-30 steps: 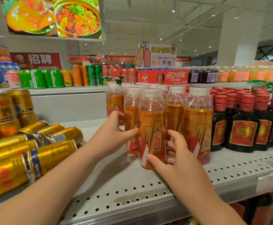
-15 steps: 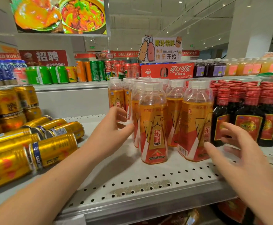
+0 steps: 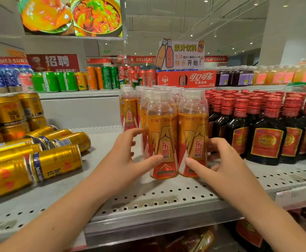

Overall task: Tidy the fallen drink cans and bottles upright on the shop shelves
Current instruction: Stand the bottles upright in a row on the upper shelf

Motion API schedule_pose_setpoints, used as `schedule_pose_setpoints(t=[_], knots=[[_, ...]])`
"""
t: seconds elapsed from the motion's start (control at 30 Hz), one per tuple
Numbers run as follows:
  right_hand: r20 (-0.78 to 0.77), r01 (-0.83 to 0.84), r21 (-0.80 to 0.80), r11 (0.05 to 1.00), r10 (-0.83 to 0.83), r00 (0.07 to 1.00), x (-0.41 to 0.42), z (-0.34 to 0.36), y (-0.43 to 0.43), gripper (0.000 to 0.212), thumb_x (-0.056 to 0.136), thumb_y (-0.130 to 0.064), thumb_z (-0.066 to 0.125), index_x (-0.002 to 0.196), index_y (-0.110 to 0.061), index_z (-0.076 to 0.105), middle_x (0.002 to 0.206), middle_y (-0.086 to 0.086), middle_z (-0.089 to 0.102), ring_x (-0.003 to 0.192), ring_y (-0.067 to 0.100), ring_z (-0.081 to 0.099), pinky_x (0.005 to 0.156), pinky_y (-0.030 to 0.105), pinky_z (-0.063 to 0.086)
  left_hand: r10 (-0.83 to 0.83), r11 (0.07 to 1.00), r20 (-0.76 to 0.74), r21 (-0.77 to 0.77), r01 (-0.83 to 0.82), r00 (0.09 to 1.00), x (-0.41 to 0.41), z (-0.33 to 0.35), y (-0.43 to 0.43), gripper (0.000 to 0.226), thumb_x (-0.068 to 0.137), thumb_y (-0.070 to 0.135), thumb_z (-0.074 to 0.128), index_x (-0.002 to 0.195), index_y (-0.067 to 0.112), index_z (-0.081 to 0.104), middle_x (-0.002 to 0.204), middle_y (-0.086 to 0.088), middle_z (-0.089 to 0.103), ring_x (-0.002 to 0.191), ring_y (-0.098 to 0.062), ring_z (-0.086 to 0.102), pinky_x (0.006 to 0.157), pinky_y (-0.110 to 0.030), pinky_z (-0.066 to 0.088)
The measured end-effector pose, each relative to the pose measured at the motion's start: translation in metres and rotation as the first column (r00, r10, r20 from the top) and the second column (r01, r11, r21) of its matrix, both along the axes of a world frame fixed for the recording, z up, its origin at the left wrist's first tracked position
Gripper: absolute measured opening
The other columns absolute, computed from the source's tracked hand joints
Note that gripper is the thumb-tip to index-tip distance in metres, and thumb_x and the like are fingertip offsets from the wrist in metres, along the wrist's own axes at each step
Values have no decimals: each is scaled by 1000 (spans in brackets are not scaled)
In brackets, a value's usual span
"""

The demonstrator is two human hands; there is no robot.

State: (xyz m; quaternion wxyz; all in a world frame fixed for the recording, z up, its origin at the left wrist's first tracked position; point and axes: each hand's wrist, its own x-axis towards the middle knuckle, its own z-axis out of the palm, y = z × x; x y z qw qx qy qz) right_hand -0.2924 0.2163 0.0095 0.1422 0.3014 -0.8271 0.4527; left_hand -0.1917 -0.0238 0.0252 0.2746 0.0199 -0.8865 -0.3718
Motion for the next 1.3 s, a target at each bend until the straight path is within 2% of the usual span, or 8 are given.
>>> schedule_pose_setpoints(t=[0.13, 0.23, 0.3, 0.53, 0.9, 1.1, 1.17, 1.3], knots=[[69, -11, 56, 998, 7, 998, -4, 1, -3, 104, 61, -96, 53, 148, -54, 16, 150, -27, 37, 131, 2, 47, 102, 47, 49, -80, 989, 55, 131, 72, 995, -3, 0, 0, 73, 69, 77, 75, 131, 53, 44, 128, 36, 57, 116, 10, 59, 99, -28, 54], [113, -108, 76, 991, 99, 989, -6, 4, -4, 77, 63, -95, 49, 132, -70, 26, 125, -45, 52, 112, -19, 52, 92, 32, 53, -105, 988, 63, 124, 96, 993, -4, 0, 2, 59, 75, 73, 71, 126, 53, 49, 128, 33, 60, 115, 4, 63, 97, -34, 56], [110, -130, 74, 989, 121, 987, -6, 5, -5, 63, 67, -92, 49, 123, -70, 34, 113, -53, 51, 101, -27, 50, 82, 21, 51, -121, 987, 65, 119, 113, 991, -4, 0, 3, 54, 77, 73, 68, 124, 54, 50, 128, 33, 60, 113, 3, 64, 96, -35, 56], [121, -137, 60, 989, 129, 984, -6, 4, -5, 70, 71, -89, 50, 134, -60, 37, 114, -41, 60, 105, -15, 57, 88, 28, 54, -98, 990, 57, 104, 92, 994, -3, -1, 3, 57, 75, 76, 67, 125, 56, 52, 124, 35, 60, 107, 1, 68, 92, -36, 58], [36, -80, 96, 992, 76, 996, 1, 2, -4, 79, 66, -84, 60, 135, -54, 35, 108, -47, 49, 91, -26, 47, 68, 10, 38, -5, 999, 122, -41, 10, 992, 5, -5, 5, 59, 86, 54, 72, 137, 44, 44, 112, 19, 66, 98, 4, 68, 86, -27, 60], [8, -30, 136, 990, 29, 1000, 3, 2, -4, 63, 65, -92, 50, 121, -72, 27, 98, -57, 49, 86, -27, 50, 63, 13, 40, 42, 997, 112, -70, -34, 993, 2, -7, 3, 52, 87, 55, 71, 132, 43, 49, 103, 17, 70, 92, 3, 69, 84, -29, 60], [1, -20, 149, 989, 20, 1000, 4, 2, -3, 70, 67, -91, 50, 129, -66, 29, 98, -53, 52, 88, -21, 54, 63, 15, 42, 45, 996, 115, -77, -36, 992, 1, -7, 5, 51, 87, 54, 72, 131, 41, 50, 101, 16, 71, 92, 2, 69, 84, -29, 60], [-43, 74, 155, 985, -68, 997, 5, -1, -2, 85, 75, -83, 55, 147, -47, 28, 133, -30, 52, 120, 1, 54, 85, 31, 52, 57, 996, 147, -72, -47, 988, 7, 1, 10, 52, 87, 53, 71, 133, 38, 51, 101, 17, 72, 93, 1, 69, 87, -30, 59]])
